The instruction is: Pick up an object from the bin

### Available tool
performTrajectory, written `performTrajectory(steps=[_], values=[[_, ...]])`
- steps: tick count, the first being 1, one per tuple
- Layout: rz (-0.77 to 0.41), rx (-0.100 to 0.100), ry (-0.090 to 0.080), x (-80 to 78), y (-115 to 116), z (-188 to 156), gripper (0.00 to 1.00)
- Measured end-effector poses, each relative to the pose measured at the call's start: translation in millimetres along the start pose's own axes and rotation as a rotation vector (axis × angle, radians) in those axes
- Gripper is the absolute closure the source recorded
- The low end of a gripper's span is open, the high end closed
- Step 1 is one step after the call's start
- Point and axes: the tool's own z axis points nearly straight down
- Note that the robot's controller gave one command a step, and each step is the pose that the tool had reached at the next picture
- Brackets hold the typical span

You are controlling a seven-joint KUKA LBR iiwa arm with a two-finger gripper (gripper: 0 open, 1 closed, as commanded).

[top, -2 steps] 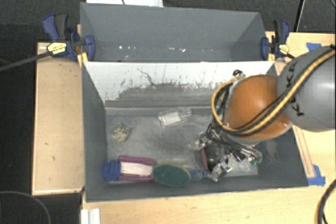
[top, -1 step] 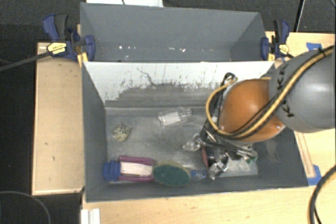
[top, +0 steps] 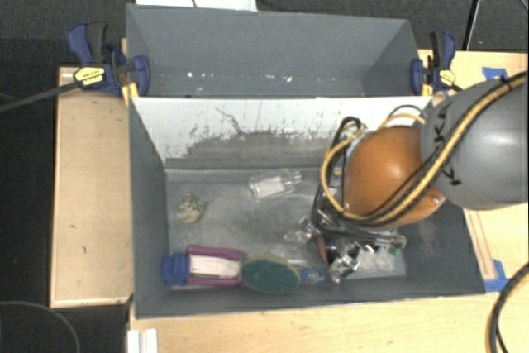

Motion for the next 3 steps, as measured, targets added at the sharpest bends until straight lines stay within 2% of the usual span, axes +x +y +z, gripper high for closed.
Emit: performTrajectory(steps=[1, 2, 3], values=[[0.002, -0.003, 0.004, 1.5, 1.1, -0.6, 1.0], [0.008, -0.009, 0.012, 0.2, 0.7, -13.8, 1.0], [0.014, -0.005, 0.009, -3.2, -1.6, -110.1, 1.0]])
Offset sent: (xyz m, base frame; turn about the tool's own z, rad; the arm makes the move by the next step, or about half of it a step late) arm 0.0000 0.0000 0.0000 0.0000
